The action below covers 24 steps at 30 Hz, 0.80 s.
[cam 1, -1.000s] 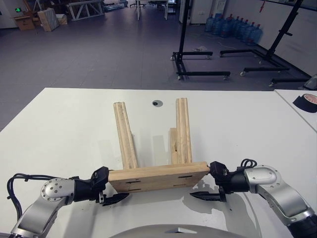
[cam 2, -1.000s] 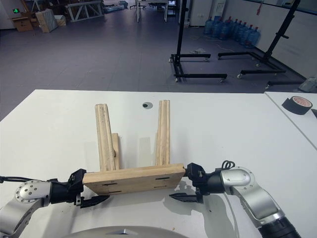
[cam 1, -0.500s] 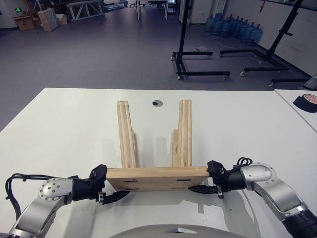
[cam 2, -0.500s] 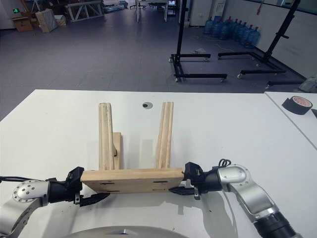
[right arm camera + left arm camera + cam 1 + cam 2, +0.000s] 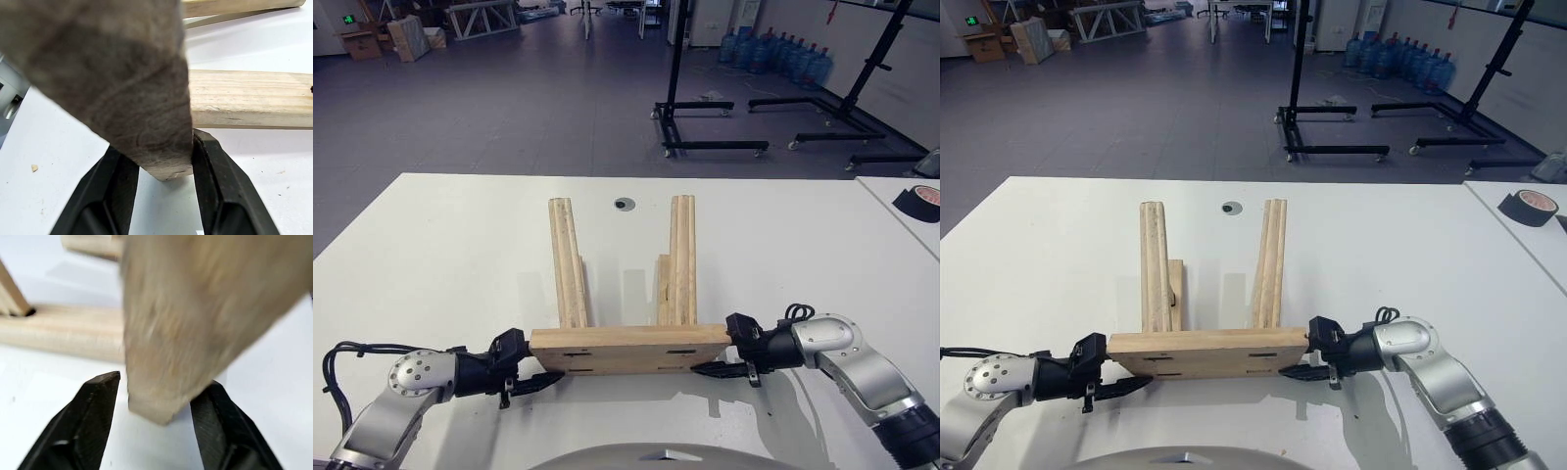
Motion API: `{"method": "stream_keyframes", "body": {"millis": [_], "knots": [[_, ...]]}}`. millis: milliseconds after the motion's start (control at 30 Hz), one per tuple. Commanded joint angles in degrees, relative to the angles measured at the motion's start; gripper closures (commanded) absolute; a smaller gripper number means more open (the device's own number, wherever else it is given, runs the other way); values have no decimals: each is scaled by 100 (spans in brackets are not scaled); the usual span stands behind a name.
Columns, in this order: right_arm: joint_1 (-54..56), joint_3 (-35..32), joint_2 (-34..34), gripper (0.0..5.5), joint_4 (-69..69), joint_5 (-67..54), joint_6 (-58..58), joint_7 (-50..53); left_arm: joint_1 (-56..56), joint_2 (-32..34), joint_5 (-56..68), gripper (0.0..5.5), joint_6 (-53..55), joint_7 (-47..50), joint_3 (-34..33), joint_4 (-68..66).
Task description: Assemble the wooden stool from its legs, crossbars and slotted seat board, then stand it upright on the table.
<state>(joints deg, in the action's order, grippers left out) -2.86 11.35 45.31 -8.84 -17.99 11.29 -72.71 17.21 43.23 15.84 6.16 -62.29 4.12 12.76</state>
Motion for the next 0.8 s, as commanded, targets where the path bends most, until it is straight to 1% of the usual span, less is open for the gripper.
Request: {"method": "stream_keyframes", "body": {"millis": [33, 67, 167, 400, 433, 633, 733, 800], "knots": [[111, 41, 11, 402, -54, -24, 55, -66, -156, 121, -326, 384, -60, -4, 195, -200], [121, 42, 3, 402, -58, -29, 61, -62, -229, 58, -285, 394, -44, 28, 178, -192], [140, 50, 25, 403, -36, -23, 53, -95, -298, -133, 81, 396, 44, 24, 79, -7], [222, 99, 42, 405, 141, 55, -81, -159, -284, -242, 369, 396, 214, -135, 86, 153], [237, 103, 44, 405, 169, 73, -106, -166, -317, -256, 333, 359, 296, -113, 102, 110], [243, 112, 56, 406, 265, 131, -217, -194, -422, -299, 239, 274, 381, 21, 124, -9], [266, 118, 39, 406, 239, 101, -195, -189, -486, -298, 184, 271, 355, 45, 177, -77], [294, 115, 19, 406, 237, 82, -182, -185, -512, -319, 191, 300, 274, 0, 208, -136]]}}
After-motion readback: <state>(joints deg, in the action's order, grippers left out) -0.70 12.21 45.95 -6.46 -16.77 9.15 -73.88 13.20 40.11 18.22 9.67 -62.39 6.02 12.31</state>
